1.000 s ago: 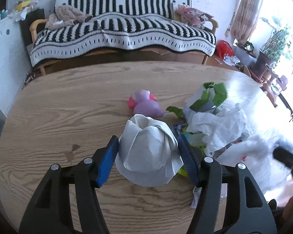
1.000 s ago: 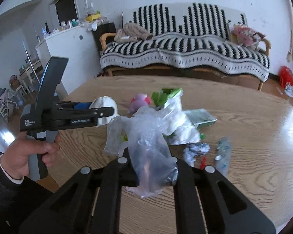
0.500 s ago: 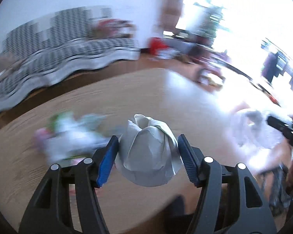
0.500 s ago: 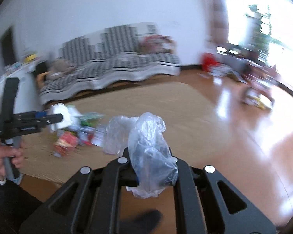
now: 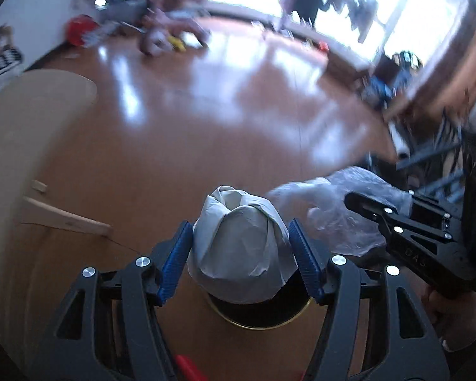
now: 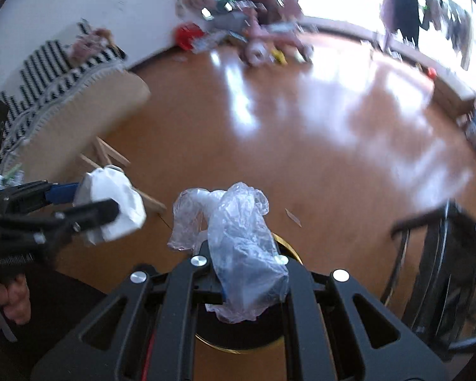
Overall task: Collect trash
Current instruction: 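Carry the cup and bag to the black bin and open both tools, then grasp a green wrapper with the left tool while the right tool grasps the silver blister pack, then carry the wrapper and blister pack over the bin and open both tools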
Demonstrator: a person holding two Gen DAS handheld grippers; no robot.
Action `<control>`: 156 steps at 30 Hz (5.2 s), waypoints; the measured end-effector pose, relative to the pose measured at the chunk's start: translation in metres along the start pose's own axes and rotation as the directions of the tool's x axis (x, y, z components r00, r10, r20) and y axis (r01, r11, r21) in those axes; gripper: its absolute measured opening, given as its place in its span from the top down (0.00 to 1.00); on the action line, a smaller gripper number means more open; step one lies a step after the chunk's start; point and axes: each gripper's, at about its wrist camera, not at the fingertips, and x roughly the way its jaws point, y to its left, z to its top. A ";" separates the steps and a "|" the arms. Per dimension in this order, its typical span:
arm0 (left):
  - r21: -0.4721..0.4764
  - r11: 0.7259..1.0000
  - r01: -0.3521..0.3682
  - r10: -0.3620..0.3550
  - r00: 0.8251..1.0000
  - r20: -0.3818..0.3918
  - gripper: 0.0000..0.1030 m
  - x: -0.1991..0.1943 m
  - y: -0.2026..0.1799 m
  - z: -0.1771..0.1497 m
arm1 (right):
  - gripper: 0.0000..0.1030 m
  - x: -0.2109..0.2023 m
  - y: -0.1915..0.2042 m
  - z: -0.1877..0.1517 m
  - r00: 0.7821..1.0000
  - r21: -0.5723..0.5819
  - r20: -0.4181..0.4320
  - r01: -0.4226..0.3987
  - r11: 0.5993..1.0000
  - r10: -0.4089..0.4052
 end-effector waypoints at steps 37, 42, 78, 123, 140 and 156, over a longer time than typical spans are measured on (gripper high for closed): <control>0.027 0.995 -0.097 0.099 0.989 -0.106 0.11 -0.004 0.042 -0.016 | 0.17 0.044 -0.015 -0.005 0.998 0.056 -0.065 -0.001 0.998 0.005; -0.137 0.973 -0.187 0.195 0.980 0.047 0.09 -0.123 0.128 -0.004 | 0.14 0.019 0.075 0.059 0.993 -0.075 0.041 -0.105 0.992 0.108; -0.537 0.664 -0.520 0.642 0.764 0.054 0.06 -0.310 0.485 -0.212 | 0.37 0.155 0.630 0.096 0.897 -0.559 -0.269 -0.442 0.702 0.351; -0.598 0.671 -0.439 0.638 0.752 0.164 0.83 -0.374 0.439 -0.227 | 0.69 0.101 0.611 0.112 0.840 -0.501 -0.225 -0.534 0.681 0.493; -0.623 0.673 -0.399 0.610 0.775 0.163 0.83 -0.381 0.422 -0.214 | 0.69 0.067 0.572 0.123 0.841 -0.489 -0.183 -0.527 0.695 0.509; -0.267 0.957 -0.112 0.199 0.924 0.327 0.83 -0.236 0.187 -0.023 | 0.69 -0.040 0.176 0.109 0.971 -0.235 0.116 -0.176 0.956 0.207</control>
